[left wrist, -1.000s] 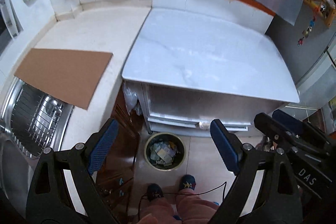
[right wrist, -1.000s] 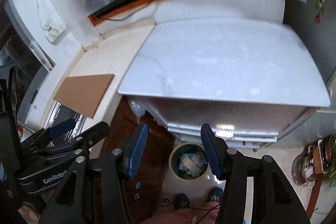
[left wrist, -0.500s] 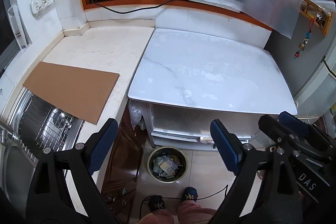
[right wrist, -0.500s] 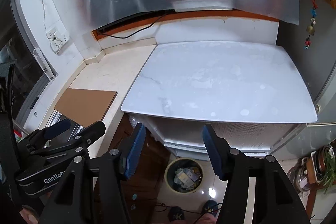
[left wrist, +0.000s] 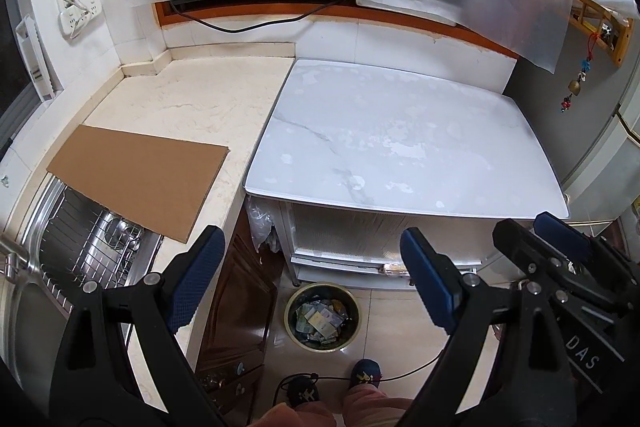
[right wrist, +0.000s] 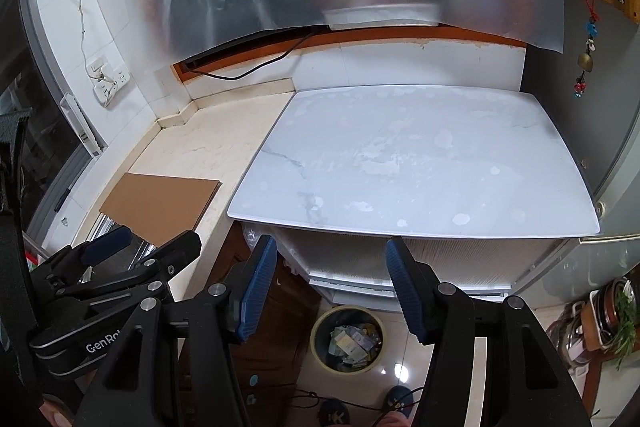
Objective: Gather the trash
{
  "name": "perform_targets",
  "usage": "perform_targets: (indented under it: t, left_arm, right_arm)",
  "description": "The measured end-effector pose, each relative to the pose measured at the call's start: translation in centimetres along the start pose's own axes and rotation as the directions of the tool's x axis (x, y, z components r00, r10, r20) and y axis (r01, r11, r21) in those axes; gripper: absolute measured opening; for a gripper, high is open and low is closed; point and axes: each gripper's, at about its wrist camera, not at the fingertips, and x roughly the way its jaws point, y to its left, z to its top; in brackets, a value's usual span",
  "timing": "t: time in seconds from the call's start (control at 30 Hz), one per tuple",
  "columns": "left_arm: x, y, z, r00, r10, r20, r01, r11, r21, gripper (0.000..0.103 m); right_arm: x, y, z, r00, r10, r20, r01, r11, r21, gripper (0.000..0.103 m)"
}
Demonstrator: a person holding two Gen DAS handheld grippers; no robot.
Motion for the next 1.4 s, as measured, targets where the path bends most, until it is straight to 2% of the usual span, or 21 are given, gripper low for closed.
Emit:
perform_targets:
  t: [1.4]
  left_arm:
    - [0.73,0.83,-0.39,1.000,-0.001,-0.020,0.002,1.000,0.017,0.088]
  right_arm:
    - [0.89,-0.25,-0.30,1.000,-0.020,-0.010,0.020,1.000,-0.011,0.058]
